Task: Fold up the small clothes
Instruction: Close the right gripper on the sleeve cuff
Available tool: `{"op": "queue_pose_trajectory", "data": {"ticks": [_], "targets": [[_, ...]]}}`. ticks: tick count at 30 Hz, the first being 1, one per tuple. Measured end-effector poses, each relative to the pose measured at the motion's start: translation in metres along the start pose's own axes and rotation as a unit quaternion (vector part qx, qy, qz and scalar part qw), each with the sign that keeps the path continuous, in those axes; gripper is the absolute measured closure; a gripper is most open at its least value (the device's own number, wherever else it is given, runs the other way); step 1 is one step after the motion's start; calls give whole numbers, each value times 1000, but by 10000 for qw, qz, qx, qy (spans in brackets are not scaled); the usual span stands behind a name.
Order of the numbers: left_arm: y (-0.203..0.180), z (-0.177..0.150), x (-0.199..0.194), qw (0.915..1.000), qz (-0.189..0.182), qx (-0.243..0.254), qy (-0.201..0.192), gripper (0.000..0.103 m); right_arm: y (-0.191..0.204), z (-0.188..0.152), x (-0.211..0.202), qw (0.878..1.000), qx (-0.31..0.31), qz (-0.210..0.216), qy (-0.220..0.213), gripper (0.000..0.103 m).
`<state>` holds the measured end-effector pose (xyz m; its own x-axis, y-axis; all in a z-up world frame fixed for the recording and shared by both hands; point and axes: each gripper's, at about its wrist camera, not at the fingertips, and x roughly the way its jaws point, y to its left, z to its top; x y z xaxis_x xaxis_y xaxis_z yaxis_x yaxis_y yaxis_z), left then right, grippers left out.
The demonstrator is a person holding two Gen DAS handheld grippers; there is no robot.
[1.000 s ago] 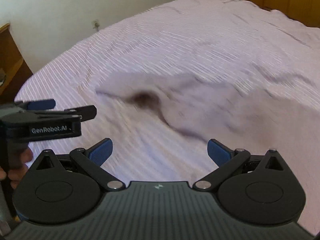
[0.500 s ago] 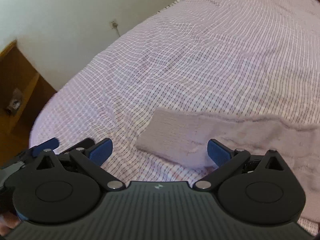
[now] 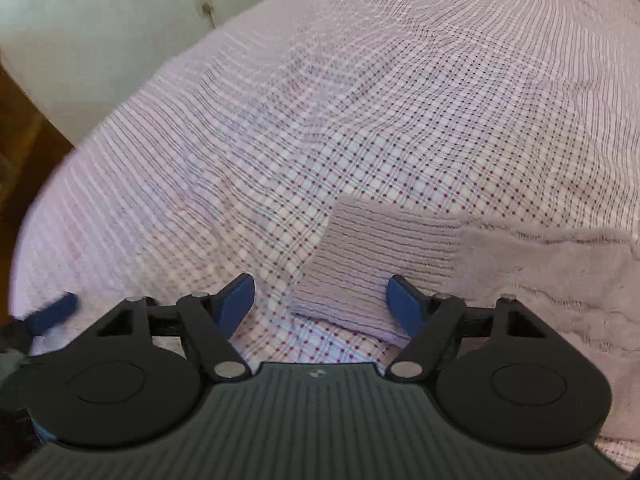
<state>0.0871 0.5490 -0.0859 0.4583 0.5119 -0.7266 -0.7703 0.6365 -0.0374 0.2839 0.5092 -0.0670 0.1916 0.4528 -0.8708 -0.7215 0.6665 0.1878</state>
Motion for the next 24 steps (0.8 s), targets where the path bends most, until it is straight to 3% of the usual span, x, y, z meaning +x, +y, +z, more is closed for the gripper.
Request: {"op": "queue_pose_trajectory", "data": {"ticks": [2, 4, 6, 12, 20, 24], "targets": [[0, 0, 1, 10000, 25, -27, 11, 0, 9, -1, 10, 9992, -240, -304, 56, 23], [-2, 0, 3, 10000, 52, -18, 20, 0, 18, -1, 15, 9979, -367, -537, 44, 32], [-3, 0, 6, 10000, 74, 7, 27, 0, 17, 0, 11, 9972, -366, -645, -27, 53], [-9, 4, 17, 9999, -129, 1, 75, 0, -7, 3, -6, 9997, 8, -257, -39, 72], [-17, 6, 13, 9985, -523, -138, 75, 0, -21, 1, -39, 9991, 56, -324, -274, 86], [-24, 7, 16, 9984, -538, -139, 71, 0, -37, 0, -51, 9985, 242, -228, -437, 87]]}}
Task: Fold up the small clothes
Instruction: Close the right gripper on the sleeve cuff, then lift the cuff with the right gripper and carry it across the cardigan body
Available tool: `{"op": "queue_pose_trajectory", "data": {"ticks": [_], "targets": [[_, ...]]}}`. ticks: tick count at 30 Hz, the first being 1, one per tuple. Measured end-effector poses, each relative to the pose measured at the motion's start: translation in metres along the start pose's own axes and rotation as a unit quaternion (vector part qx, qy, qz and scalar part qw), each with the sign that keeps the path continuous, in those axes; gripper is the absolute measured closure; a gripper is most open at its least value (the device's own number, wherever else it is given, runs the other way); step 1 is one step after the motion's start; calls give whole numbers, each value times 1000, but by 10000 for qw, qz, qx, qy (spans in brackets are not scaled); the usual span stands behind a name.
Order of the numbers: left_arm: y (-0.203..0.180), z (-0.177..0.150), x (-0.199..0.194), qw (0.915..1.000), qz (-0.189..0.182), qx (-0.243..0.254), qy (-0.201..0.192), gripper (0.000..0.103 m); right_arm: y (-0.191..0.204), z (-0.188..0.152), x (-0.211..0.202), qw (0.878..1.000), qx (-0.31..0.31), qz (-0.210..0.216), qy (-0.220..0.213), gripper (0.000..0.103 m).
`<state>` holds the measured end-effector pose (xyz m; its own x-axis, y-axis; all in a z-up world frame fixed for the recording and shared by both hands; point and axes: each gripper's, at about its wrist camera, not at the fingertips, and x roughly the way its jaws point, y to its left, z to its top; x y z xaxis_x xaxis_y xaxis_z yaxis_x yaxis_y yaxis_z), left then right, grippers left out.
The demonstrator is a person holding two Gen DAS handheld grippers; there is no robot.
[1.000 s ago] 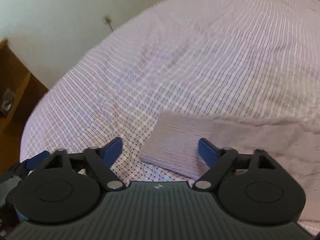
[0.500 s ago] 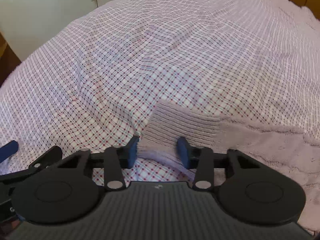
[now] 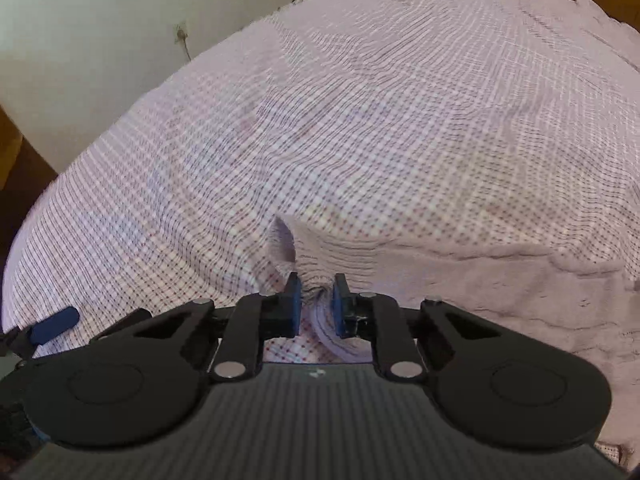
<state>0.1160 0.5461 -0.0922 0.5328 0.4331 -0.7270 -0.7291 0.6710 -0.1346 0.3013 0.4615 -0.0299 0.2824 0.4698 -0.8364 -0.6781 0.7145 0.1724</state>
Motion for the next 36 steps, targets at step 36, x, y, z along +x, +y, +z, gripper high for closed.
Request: {"op": "queue_pose_trajectory", "data": {"ticks": [36], "targets": [[-240, -20, -33, 9681, -2219, 915, 725, 0, -231, -58, -232, 9774, 1241, -1040, -1356, 88]]}}
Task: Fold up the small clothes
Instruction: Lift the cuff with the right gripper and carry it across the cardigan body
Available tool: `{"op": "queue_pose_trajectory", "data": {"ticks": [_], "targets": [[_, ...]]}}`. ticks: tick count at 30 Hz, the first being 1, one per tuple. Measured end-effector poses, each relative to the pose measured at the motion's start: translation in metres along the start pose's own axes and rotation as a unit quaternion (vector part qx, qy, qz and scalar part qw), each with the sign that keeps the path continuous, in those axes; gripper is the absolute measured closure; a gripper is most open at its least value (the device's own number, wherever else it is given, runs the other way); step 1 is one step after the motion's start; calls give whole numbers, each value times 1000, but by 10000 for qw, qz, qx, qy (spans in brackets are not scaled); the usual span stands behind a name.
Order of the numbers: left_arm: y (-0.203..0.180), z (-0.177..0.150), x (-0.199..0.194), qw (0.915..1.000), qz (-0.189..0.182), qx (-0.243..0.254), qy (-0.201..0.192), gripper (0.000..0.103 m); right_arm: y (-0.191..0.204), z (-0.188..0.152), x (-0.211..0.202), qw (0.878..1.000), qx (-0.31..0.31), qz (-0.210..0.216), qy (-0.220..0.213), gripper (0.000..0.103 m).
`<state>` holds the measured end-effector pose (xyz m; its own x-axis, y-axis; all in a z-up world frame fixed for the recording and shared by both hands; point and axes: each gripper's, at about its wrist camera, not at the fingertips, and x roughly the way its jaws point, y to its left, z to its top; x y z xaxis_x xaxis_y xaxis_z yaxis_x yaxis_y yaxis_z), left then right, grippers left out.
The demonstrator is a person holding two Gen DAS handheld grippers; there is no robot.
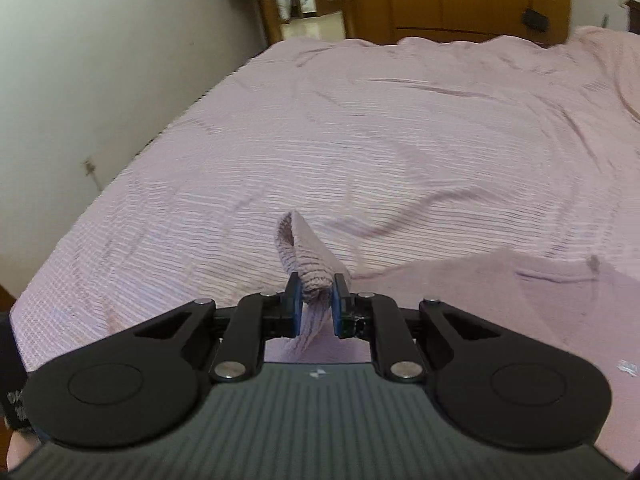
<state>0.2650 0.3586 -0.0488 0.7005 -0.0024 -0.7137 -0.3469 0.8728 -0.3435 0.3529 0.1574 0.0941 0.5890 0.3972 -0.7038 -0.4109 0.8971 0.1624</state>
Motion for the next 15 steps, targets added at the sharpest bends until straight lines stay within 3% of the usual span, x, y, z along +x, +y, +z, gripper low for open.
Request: {"op": "queue_pose_trajectory", "data": {"ticks": [7, 11, 15], "targets": [[-51, -4, 15, 9989, -148, 398, 210, 0, -77, -8, -26, 9990, 292, -327, -46, 88], [-71, -1, 24, 9971, -291, 452, 530, 0, -116, -11, -42, 9979, 438, -473, -111, 88], [-84, -5, 33, 9961, -248, 594, 599, 0, -150, -12, -55, 9966, 518, -617, -161, 88]]}}
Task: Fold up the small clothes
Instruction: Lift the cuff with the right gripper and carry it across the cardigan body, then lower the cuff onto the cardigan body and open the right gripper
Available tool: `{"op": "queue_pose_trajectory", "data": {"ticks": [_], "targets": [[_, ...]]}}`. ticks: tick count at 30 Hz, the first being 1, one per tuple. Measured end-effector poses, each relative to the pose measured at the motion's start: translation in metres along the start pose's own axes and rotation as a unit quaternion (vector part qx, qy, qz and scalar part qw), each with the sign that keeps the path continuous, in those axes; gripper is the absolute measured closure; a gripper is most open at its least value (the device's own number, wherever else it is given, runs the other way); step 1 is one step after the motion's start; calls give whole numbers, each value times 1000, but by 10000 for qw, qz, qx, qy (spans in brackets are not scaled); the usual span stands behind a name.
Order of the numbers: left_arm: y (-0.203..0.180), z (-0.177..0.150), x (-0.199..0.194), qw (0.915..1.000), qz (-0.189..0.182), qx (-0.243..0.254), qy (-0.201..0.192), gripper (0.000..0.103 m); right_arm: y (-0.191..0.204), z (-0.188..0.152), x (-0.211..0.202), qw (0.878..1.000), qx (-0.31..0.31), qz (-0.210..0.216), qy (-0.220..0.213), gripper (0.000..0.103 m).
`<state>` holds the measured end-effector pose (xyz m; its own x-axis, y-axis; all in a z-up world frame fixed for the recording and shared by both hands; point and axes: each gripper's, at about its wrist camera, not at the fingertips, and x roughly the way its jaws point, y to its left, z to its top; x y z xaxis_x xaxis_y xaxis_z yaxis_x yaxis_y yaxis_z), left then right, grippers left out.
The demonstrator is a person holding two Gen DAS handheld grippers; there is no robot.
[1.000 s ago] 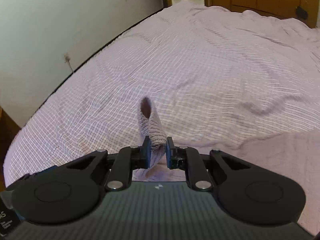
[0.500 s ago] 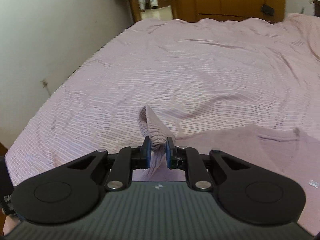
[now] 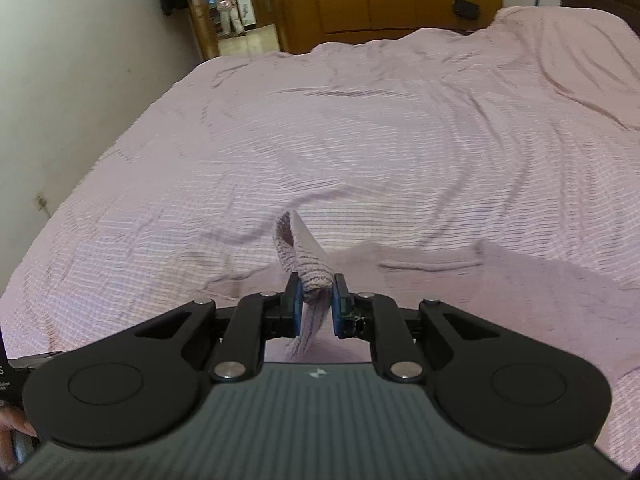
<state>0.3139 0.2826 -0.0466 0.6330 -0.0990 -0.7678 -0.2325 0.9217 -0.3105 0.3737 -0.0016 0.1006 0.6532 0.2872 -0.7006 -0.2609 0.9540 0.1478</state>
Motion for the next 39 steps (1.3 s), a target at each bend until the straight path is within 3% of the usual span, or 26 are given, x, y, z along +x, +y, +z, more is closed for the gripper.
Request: {"op": "queue_pose_trajectory", "data": {"ticks": [7, 16, 31, 34, 36, 39], "targets": [[-17, -1, 5, 9999, -93, 59, -54, 0, -47, 5, -11, 9997, 38, -234, -96, 88], [-26, -2, 18, 9998, 63, 164, 30, 0, -94, 1, -13, 9990, 140, -421, -36, 88], [-49, -9, 44, 9984, 360, 424, 78, 0, -121, -14, 9, 9989, 199, -420, 102, 87], [-58, -6, 62, 9986, 319, 423, -45, 14, -125, -22, 13, 9989, 160, -395, 178, 87], [-62, -5, 72, 9980, 408, 480, -63, 35, -126, -26, 15, 9990, 109, -385, 199, 87], [-64, -6, 86, 9971, 451, 619, 15, 49, -129, -30, 18, 9992, 58, -341, 210, 87]]}}
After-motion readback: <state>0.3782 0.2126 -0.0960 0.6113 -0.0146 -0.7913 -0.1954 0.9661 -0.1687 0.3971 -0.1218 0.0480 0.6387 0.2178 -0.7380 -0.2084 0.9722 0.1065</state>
